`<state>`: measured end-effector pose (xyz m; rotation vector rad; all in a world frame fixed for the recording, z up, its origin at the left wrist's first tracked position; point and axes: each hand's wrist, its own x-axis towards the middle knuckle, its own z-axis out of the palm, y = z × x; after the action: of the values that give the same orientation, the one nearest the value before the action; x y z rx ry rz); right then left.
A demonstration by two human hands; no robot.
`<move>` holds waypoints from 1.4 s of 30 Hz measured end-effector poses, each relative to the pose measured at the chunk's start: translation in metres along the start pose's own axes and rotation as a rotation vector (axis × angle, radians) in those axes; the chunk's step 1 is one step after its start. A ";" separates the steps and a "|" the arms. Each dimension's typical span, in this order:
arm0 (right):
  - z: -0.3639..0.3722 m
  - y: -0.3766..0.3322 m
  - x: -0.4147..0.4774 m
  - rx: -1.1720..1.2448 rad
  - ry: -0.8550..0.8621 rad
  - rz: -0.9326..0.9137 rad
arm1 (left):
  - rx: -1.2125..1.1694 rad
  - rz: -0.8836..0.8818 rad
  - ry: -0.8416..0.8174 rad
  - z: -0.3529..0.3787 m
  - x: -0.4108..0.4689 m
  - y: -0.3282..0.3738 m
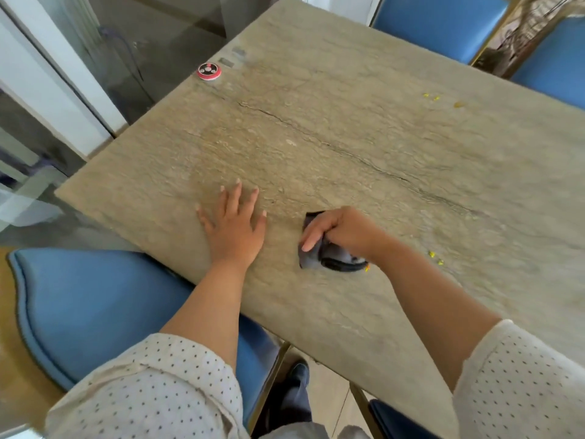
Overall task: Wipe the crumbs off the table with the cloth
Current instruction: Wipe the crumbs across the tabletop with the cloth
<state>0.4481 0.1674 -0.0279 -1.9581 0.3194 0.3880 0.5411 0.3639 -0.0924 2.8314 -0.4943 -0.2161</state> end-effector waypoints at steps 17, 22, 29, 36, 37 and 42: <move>0.033 0.050 -0.019 0.002 -0.048 -0.093 | 0.084 0.031 -0.027 0.009 0.004 -0.002; 0.025 0.039 -0.004 -0.166 0.134 -0.137 | 0.051 0.033 -0.035 0.007 0.004 0.000; 0.077 0.022 -0.006 -0.127 -0.011 -0.215 | -0.028 0.023 -0.055 0.002 0.004 0.001; 0.086 0.043 -0.070 0.004 -0.154 -0.058 | 0.046 0.010 -0.084 0.000 0.000 0.011; 0.080 0.047 -0.077 0.035 -0.129 -0.029 | 0.027 0.031 -0.079 0.001 -0.003 0.017; 0.069 0.054 -0.080 -0.082 0.423 -0.084 | 0.018 0.305 -0.043 0.010 -0.014 0.046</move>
<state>0.3455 0.2127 -0.0665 -2.1190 0.4947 -0.0737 0.5121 0.3250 -0.0879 2.7261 -0.9296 -0.2135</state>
